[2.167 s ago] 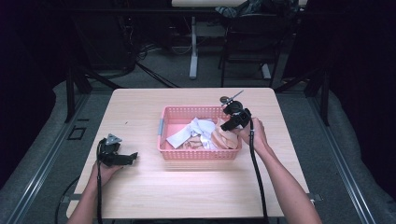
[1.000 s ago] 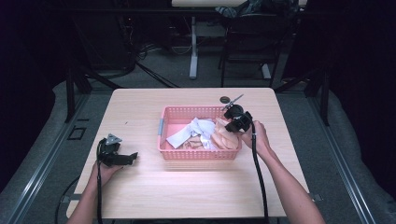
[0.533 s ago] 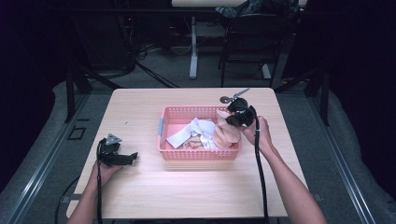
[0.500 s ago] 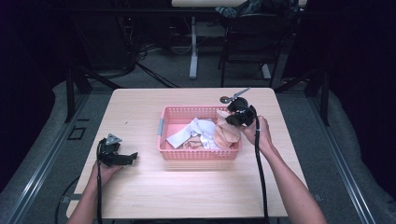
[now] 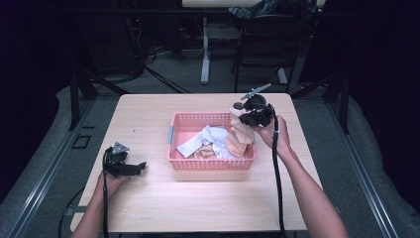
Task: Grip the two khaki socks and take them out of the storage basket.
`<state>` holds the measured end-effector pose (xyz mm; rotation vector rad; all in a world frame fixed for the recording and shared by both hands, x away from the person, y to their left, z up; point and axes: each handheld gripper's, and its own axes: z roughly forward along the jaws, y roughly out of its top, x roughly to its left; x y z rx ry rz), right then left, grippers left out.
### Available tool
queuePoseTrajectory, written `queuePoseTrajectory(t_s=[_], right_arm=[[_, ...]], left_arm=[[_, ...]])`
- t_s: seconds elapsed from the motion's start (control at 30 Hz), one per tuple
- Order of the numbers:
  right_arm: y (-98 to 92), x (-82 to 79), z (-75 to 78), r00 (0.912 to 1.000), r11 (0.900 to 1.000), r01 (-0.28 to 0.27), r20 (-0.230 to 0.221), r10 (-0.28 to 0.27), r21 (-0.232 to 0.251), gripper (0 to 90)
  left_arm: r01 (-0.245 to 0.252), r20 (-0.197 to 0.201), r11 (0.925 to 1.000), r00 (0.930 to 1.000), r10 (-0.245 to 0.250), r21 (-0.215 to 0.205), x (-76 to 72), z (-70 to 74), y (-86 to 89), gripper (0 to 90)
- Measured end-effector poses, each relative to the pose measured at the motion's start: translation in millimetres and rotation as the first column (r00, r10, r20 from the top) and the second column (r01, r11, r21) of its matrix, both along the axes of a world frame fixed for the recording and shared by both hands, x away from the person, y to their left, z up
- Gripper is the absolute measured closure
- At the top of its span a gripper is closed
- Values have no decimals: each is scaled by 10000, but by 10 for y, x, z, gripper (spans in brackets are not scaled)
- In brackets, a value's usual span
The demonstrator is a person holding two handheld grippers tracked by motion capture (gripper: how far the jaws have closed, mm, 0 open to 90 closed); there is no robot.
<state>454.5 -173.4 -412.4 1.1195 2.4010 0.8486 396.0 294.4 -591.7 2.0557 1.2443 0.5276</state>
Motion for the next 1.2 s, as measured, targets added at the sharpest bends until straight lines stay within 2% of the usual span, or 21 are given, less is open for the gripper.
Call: queuePoseTrajectory(t_s=[0.7, 1.2], right_arm=[[-41, 42, 269, 9997, 9986, -149, 194, 140, 511, 859], [-379, 7, 413, 9982, 9934, 402, 409, -448, 1076, 859]], left_arm=[[-4, 2, 10000, 10000, 4, -10, 0, 0, -1, 39], [-5, 2, 10000, 10000, 5, -10, 0, 0, -1, 39]])
